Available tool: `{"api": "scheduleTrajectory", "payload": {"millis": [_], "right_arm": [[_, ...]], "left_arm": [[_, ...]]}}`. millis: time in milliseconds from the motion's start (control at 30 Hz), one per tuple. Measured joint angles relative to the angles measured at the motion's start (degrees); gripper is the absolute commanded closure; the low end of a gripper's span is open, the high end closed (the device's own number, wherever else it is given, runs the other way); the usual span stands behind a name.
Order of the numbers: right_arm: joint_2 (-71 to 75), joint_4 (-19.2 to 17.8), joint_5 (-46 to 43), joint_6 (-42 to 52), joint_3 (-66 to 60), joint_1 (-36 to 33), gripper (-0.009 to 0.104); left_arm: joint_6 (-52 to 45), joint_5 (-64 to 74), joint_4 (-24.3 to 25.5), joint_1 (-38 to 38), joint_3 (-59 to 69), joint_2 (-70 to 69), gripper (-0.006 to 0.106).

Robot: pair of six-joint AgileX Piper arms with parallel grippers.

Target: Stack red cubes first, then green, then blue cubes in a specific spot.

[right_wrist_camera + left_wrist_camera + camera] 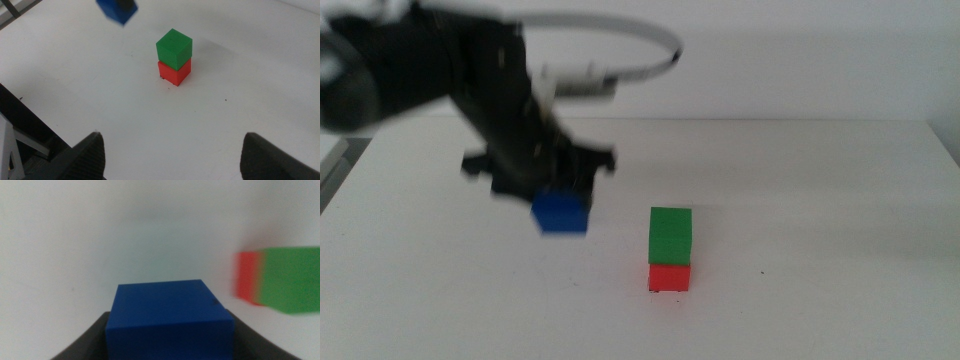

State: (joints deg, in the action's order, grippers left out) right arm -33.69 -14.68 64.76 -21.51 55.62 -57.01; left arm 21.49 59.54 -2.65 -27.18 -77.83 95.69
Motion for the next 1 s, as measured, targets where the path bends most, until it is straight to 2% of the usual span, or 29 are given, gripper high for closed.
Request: {"api": "scheduleTrajectory", "payload": {"millis": [200,300,533,800,1000], "right_arm": [[0.0,0.0,0.0,0.0,0.0,0.0,0.007],[0.0,0.0,0.0,0.0,0.0,0.0,0.007],[0.0,0.0,0.0,0.0,0.0,0.0,0.007],[0.0,0.0,0.0,0.0,0.0,0.0,0.007],[0.0,0.0,0.0,0.0,0.0,0.0,0.007]], "left_arm": [[8.03,9.53,8.48,-10.73,-17.99,2.35,0.102],[12.0,9.66,10.51,-14.86,-24.78,6.45,0.102],[17.9,10.4,10.48,-17.81,-27.9,10.85,0.102],[15.76,10.48,5.13,-13.34,-28.03,13.31,0.102],[14.84,10.63,5.07,-12.81,-28.03,15.22,0.102]]}}
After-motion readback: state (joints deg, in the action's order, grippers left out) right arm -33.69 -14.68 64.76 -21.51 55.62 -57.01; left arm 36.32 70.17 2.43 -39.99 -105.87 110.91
